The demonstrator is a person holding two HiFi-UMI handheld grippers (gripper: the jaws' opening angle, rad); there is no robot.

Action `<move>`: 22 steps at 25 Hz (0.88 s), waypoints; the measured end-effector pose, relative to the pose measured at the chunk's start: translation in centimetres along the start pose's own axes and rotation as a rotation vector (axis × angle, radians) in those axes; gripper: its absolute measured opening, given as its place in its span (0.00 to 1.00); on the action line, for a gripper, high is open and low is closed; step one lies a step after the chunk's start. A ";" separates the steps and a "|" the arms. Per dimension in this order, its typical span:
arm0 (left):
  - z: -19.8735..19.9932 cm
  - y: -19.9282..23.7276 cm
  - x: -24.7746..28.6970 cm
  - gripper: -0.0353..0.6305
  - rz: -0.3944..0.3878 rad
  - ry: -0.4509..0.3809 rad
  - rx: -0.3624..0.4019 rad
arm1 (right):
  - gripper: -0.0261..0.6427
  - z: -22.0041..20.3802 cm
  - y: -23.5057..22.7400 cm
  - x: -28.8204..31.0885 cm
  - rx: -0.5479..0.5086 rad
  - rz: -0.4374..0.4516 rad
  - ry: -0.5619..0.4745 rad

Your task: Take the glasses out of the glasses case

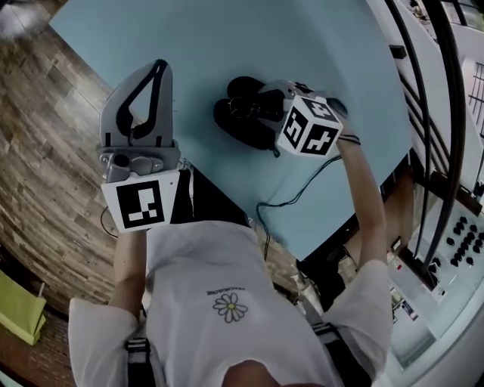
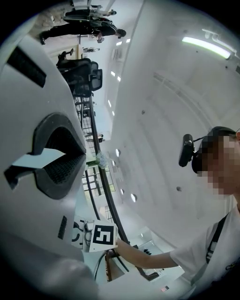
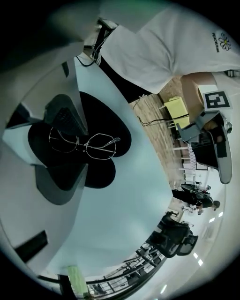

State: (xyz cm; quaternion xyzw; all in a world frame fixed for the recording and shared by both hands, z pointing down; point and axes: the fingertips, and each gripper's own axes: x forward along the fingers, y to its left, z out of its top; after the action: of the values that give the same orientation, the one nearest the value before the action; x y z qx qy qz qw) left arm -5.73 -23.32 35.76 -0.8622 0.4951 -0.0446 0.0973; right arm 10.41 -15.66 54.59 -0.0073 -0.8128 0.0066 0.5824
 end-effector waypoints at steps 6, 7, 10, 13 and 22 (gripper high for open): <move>-1.8 0.8 0.7 0.08 0.022 0.040 -0.029 | 0.26 0.1 0.2 1.5 -0.005 0.106 0.024; -2.2 0.7 0.7 0.08 0.021 0.049 -0.034 | 0.26 0.0 0.2 1.6 -0.002 0.118 0.031; -3.2 0.2 1.2 0.08 0.016 0.071 -0.048 | 0.26 -0.4 0.1 1.7 -0.009 0.116 0.058; -3.7 -0.5 1.6 0.08 0.015 0.082 -0.062 | 0.25 -0.6 0.4 2.0 -0.033 0.107 0.092; -3.8 -1.7 2.0 0.08 0.001 0.100 -0.054 | 0.22 -0.2 1.0 2.4 -0.117 0.028 0.115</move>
State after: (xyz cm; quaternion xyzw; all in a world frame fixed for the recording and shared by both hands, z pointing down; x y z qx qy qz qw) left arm -3.90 -24.66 39.77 -0.8609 0.5010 -0.0741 0.0492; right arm 9.78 -14.60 56.93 -0.0530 -0.7770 -0.0330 0.6264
